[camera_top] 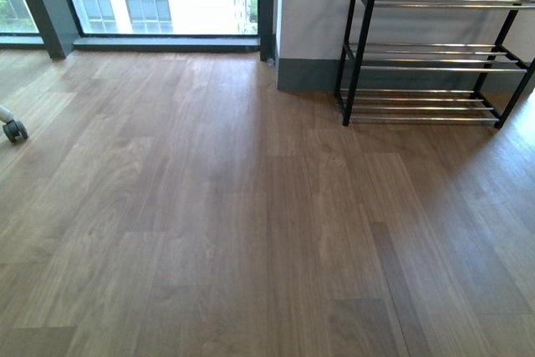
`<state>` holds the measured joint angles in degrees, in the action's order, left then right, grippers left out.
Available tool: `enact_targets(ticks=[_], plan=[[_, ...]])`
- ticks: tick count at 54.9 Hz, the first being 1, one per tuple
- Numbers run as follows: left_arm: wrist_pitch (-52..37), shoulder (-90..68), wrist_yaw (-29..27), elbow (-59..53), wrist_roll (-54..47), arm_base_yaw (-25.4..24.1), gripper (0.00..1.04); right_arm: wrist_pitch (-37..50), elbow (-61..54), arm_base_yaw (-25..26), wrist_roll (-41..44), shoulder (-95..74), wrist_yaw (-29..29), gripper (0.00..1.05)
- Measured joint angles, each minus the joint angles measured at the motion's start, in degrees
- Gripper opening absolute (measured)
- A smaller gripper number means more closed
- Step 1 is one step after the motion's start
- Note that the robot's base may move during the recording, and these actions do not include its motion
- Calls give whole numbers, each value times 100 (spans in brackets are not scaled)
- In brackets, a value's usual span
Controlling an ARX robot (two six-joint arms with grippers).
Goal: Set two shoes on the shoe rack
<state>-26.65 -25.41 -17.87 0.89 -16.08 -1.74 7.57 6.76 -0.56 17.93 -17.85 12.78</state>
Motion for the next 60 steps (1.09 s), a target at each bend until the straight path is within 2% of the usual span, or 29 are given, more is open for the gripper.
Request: enact_targets(ticks=[60], plan=[[0, 2, 28, 0, -15, 0, 2, -15, -2, 2, -17, 4, 31, 1]])
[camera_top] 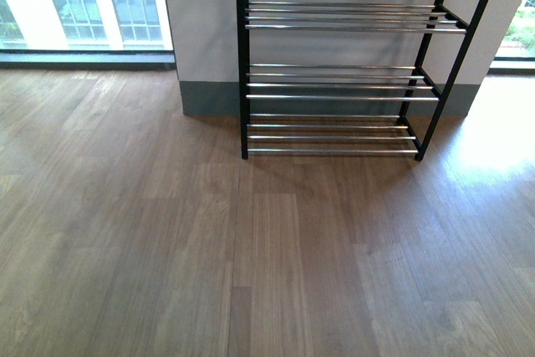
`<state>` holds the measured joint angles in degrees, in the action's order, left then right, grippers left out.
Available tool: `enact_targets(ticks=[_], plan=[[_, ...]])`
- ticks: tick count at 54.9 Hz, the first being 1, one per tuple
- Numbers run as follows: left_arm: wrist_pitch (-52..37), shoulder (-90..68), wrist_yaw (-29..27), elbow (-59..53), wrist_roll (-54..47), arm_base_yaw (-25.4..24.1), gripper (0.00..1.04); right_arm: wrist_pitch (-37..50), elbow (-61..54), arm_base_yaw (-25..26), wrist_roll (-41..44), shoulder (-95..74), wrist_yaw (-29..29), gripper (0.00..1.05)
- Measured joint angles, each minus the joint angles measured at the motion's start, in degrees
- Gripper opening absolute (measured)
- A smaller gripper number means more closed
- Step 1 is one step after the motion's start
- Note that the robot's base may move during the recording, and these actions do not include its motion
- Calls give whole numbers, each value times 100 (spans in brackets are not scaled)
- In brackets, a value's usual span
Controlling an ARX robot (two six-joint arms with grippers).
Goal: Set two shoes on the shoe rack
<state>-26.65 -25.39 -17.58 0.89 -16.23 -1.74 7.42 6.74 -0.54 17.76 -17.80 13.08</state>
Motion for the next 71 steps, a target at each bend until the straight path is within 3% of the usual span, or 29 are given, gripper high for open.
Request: enact_targets(ticks=[71], plan=[[0, 0, -2, 0, -2, 0, 2, 0, -9, -2, -2, 0, -13, 1]])
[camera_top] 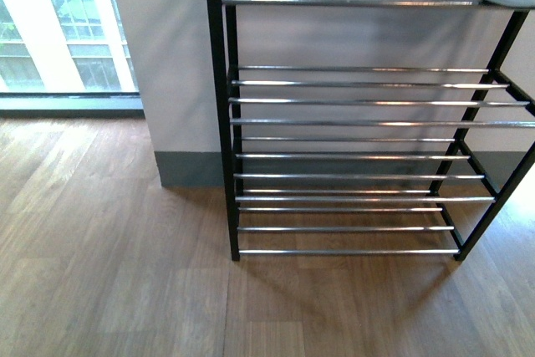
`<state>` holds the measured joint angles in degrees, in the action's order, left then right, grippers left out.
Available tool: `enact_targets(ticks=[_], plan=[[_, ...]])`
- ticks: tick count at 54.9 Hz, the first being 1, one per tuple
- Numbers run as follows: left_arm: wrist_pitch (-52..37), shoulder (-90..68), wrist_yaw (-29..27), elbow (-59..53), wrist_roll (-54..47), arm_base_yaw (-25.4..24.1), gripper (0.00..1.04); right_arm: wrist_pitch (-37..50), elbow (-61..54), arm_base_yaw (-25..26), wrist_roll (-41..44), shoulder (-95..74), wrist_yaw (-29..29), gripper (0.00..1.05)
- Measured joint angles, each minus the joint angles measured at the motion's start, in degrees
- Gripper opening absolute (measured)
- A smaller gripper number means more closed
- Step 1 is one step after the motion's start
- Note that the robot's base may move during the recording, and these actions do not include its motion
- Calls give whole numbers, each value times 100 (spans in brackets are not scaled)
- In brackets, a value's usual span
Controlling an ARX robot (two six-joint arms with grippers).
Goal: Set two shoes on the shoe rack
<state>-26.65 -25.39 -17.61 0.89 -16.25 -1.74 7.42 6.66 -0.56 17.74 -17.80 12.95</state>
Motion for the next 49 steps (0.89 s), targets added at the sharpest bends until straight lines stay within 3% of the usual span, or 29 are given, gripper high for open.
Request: enact_targets(ticks=[49], plan=[[0, -9, 0, 2, -2, 0, 2, 0, -2, 0, -13, -4, -4, 1]])
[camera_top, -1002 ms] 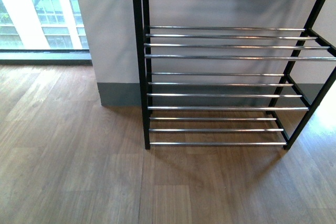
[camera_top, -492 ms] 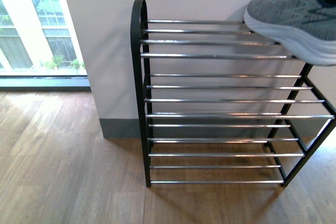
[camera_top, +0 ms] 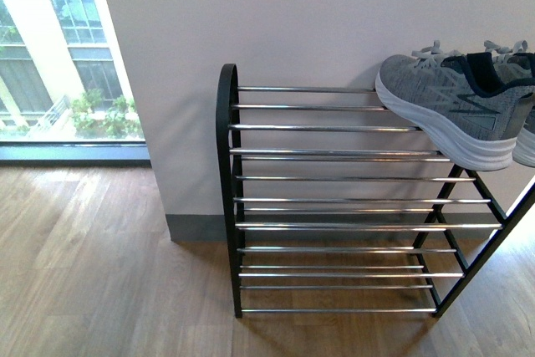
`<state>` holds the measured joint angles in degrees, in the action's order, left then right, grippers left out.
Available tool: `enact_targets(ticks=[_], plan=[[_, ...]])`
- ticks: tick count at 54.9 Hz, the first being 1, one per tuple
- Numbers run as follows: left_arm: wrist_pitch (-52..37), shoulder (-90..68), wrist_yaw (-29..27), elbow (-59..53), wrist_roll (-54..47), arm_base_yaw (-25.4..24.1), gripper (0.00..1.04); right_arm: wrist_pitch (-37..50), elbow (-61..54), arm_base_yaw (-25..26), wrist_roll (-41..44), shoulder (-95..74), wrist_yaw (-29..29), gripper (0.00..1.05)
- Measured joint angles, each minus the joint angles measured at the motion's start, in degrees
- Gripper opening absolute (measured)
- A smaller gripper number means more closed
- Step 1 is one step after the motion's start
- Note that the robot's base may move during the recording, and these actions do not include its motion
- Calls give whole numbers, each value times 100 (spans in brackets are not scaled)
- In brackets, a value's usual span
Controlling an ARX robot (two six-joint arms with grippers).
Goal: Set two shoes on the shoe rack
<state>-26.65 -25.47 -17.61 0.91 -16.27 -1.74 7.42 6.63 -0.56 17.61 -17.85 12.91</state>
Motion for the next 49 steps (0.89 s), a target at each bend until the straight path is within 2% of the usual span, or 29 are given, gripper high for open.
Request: enact_targets(ticks=[49], plan=[[0, 4, -17, -2, 0, 0, 2, 0, -2, -9, 0, 4, -4, 1]])
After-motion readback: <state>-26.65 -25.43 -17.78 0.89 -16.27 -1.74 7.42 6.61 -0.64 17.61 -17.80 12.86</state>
